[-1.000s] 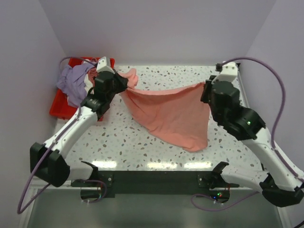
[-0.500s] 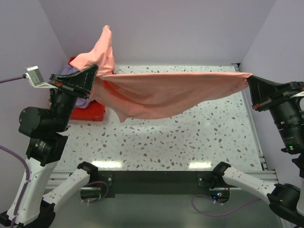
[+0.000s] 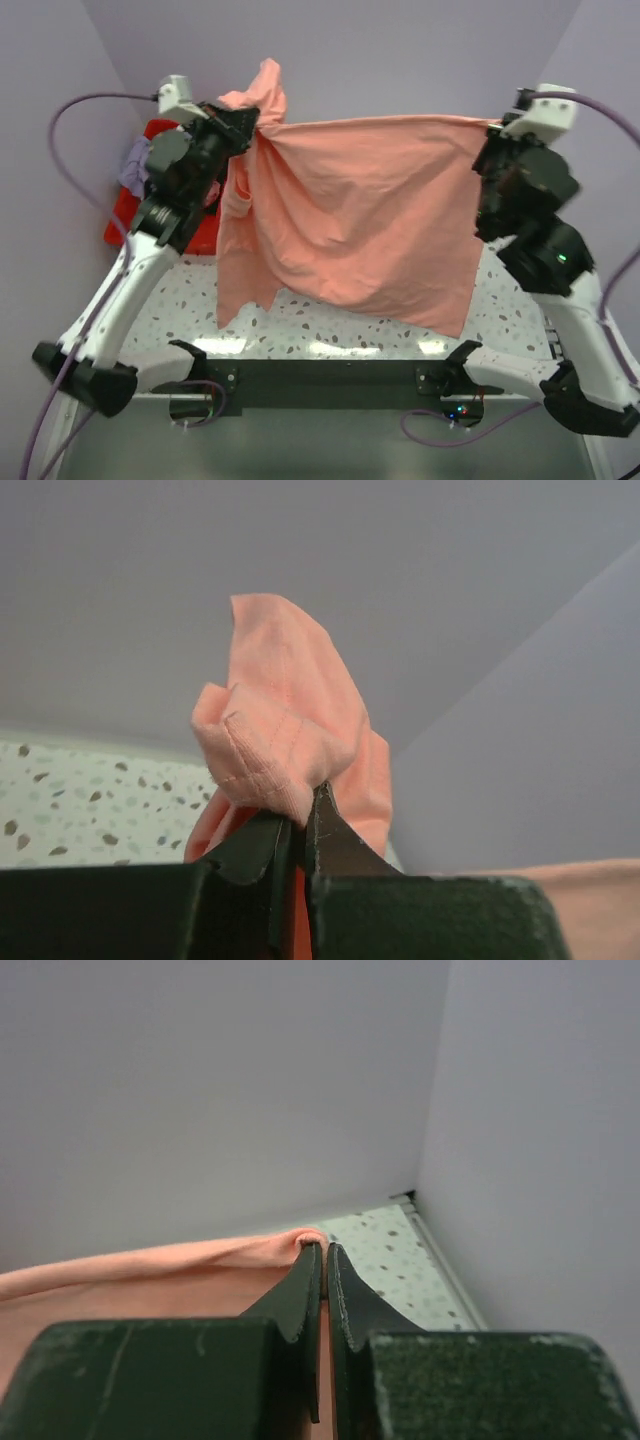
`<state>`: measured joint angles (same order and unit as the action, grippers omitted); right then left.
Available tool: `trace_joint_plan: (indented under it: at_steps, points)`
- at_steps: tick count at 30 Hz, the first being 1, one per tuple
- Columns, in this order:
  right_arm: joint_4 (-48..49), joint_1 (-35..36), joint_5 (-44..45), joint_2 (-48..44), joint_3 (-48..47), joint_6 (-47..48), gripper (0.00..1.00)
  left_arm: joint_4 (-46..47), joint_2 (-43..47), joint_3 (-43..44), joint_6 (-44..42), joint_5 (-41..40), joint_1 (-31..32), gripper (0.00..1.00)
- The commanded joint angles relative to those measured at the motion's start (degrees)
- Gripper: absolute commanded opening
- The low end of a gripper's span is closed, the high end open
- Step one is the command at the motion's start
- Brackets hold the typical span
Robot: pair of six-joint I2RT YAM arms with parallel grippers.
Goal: Fold and stack the t-shirts
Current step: Flatten the tshirt out
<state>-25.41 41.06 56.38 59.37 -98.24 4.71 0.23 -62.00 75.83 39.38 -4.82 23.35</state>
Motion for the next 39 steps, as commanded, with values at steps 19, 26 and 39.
trace_joint_plan:
  at_steps: [19, 26, 39]
  points:
    - [-12.83, -35.35, -32.2, 42.6, -0.26, -17.8, 0.99, -15.26, -44.36, 14.56, -6.07, -8.45, -2.08, 1.0]
    - [-6.06, -35.0, -50.53, 23.98, 28.77, -27.2, 0.99, -10.79, -32.06, -6.55, -4.48, -5.38, 0.46, 1.0]
    - [-2.9, -34.64, -51.55, 26.82, 44.98, -29.49, 0.99, -6.3, -34.93, -18.09, -4.04, 0.51, 1.08, 1.0]
